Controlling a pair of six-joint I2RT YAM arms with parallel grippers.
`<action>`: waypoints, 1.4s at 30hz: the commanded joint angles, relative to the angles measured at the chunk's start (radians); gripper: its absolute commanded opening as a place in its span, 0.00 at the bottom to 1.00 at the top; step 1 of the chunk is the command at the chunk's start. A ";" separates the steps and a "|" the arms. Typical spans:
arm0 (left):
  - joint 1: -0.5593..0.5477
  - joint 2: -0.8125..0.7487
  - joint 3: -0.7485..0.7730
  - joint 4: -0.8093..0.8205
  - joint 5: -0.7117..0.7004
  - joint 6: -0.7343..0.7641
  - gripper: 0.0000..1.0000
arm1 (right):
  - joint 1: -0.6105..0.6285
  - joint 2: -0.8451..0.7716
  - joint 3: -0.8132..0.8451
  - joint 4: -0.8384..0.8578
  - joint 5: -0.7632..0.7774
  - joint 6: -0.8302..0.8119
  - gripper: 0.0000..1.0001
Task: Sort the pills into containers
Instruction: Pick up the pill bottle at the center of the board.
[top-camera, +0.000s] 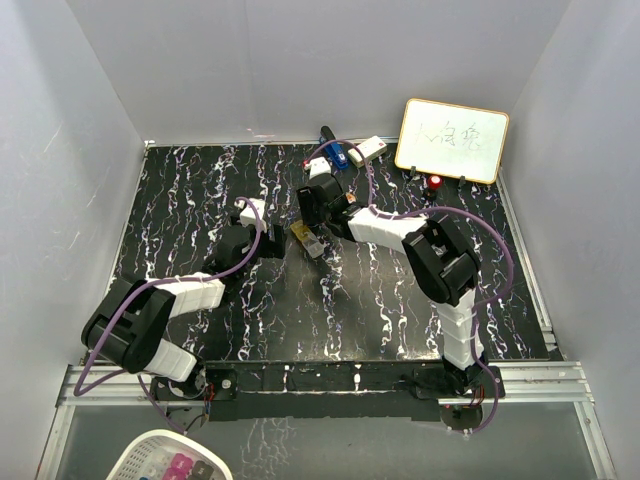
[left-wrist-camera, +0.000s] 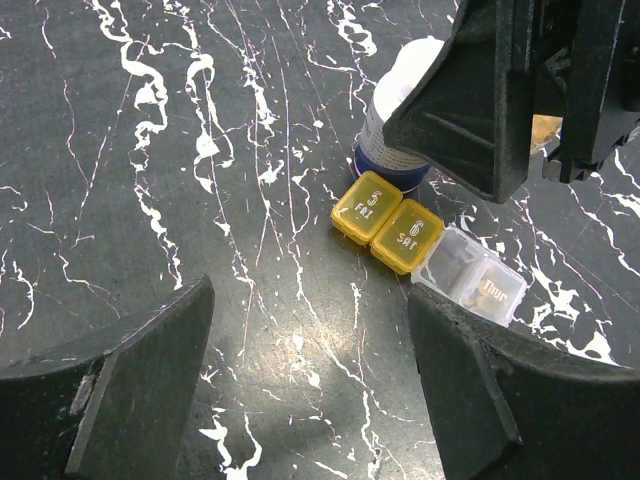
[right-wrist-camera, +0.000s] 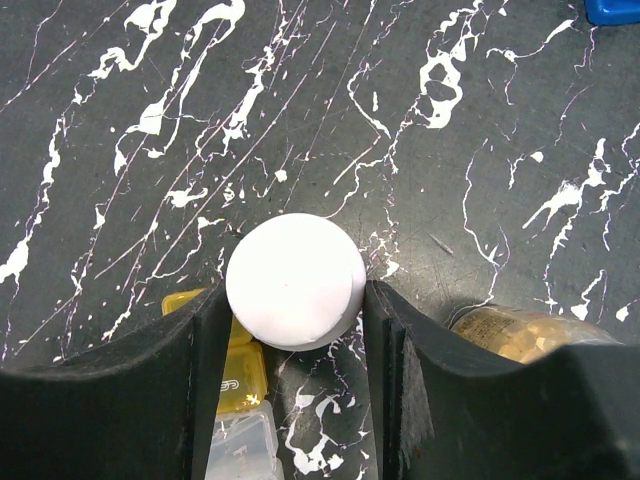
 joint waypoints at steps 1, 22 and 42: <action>0.007 -0.019 0.009 0.021 -0.007 -0.006 0.77 | 0.003 0.011 0.020 0.021 0.021 -0.007 0.23; 0.011 -0.217 0.070 -0.081 0.289 0.015 0.82 | 0.002 -0.382 0.087 -0.239 -0.043 -0.074 0.00; 0.011 -0.313 0.051 0.127 0.943 -0.161 0.84 | 0.002 -0.769 -0.067 -0.459 -0.612 -0.017 0.00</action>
